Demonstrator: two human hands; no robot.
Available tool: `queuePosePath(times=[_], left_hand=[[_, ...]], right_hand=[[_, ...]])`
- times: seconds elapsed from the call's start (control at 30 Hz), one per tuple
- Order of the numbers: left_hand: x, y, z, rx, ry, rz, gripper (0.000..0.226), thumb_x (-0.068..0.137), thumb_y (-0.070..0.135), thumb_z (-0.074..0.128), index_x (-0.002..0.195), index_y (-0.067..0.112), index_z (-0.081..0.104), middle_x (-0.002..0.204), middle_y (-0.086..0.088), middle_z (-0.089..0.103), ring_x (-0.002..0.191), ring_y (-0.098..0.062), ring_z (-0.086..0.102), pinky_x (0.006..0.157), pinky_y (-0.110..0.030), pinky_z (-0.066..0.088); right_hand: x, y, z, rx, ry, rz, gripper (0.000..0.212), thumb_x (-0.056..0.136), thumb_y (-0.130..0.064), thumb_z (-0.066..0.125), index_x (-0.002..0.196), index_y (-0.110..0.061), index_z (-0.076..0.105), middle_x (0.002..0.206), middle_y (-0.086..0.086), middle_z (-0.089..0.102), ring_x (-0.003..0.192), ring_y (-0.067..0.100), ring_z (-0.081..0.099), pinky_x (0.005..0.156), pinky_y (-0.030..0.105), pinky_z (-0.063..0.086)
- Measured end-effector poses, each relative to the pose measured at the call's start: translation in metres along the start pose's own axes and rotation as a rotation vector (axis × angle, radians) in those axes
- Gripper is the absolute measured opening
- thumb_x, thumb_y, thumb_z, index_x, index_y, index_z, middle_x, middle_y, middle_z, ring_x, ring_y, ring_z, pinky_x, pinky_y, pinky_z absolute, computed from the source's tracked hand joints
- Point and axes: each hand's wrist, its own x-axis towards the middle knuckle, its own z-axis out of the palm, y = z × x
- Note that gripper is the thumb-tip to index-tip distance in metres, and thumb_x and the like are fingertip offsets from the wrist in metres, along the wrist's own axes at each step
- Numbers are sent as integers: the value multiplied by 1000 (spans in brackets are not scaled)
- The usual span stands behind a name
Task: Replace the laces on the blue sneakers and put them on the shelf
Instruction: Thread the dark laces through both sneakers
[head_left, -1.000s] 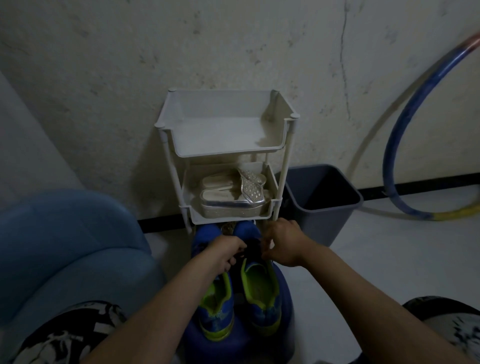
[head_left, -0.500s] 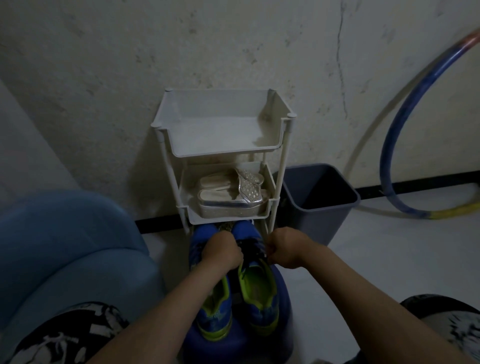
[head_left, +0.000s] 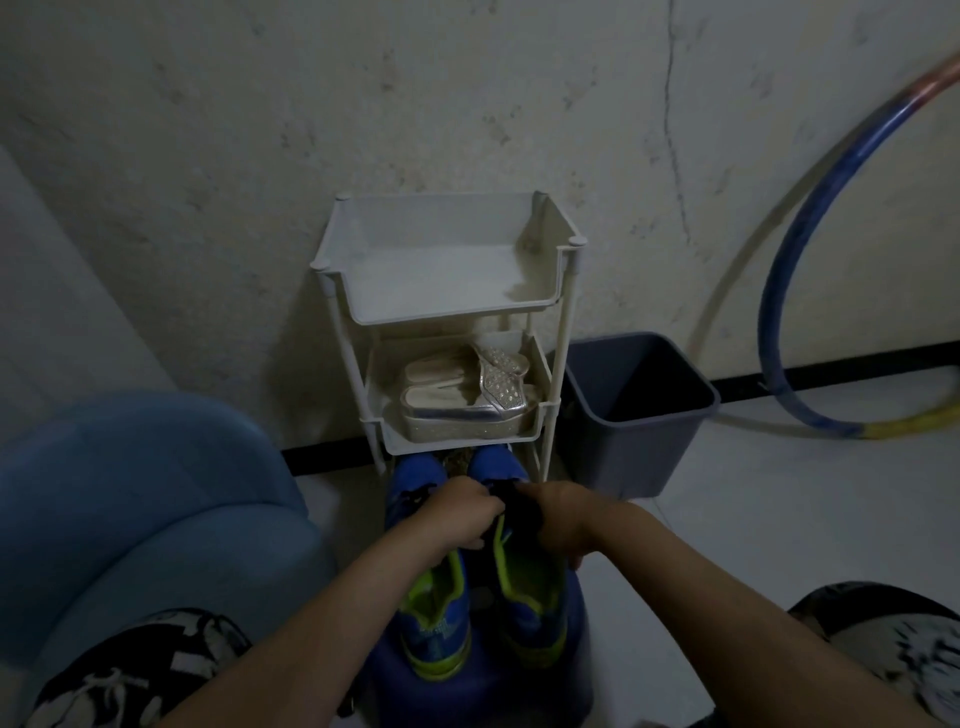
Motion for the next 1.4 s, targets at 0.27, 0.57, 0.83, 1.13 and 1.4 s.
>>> queuePosePath(times=[0.27,0.57,0.83,1.13,1.4], left_hand=[[-13,-12,3,33,-86,123,18,93,20,56,80,31,51,106,-8,58,103,-26,61,93,-44,53],[-12,-24,-43,287,260,298,33,90,12,50,121,17,62,118,-3,65,107,-20,61,86,-26,48],[-20,-71,-60,373,67,87,32,72,32,63,98,16,57,104,-7,59,93,-20,60,66,-22,46],[-23,-98,-55,262,-130,-38,42,78,7,71,116,11,54,114,-12,59,89,-25,68,64,-29,60],[-42,-112,-64,225,-199,-19,50,83,17,75,126,11,49,103,-7,63,71,-16,65,58,-26,56]], right_hand=[[-10,-10,4,-76,-1,45,45,95,-26,58,138,-16,47,127,12,60,110,27,63,89,30,51],[1,-47,-2,1,237,-103,49,88,-26,60,136,-19,53,129,9,58,118,29,57,97,35,48],[25,-88,29,-404,138,-133,59,89,-46,55,142,-23,42,135,10,56,125,32,48,109,47,26],[32,-101,47,-509,90,-159,52,89,-50,58,126,-14,52,119,8,63,113,29,57,108,49,31],[22,-96,51,-493,61,-180,59,86,-61,56,126,-17,55,120,9,63,114,29,57,103,44,35]])
